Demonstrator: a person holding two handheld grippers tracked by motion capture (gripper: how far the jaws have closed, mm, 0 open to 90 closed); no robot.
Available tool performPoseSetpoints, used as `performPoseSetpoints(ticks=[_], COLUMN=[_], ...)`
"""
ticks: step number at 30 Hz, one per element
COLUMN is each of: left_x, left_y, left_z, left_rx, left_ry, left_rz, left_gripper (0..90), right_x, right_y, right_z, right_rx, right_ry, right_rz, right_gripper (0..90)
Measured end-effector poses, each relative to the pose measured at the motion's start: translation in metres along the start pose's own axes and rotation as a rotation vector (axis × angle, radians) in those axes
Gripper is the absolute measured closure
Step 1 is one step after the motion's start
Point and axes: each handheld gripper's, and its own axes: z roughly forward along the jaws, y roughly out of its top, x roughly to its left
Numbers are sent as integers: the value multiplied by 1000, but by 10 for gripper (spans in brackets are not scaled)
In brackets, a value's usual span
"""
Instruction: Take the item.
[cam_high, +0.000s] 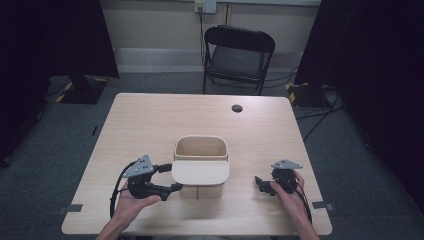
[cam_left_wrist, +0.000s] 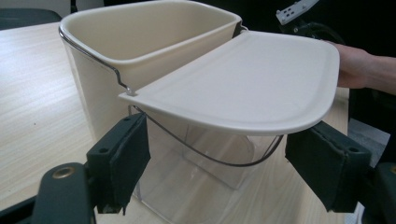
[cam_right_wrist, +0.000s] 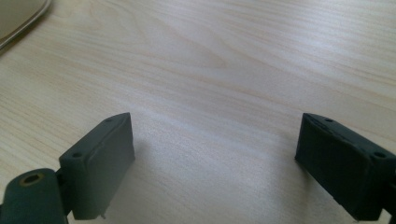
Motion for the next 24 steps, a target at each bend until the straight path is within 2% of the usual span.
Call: performPoseSetpoints(ticks=[9, 19, 24], left_x=[0, -1, -1], left_y=[3, 7, 8], left_z=[0, -2, -3], left_rx=[4, -22, -24], left_ry=[3, 22, 16], left_rz=[-1, 3, 1], left_gripper=[206, 205, 210], right_x=[0, 0, 0], right_y=[0, 0, 0], right_z=[0, 0, 0], right_rx=[0, 1, 1], right_ry=[0, 1, 1], right_rz=[1, 3, 3], right_gripper=[107, 104, 104])
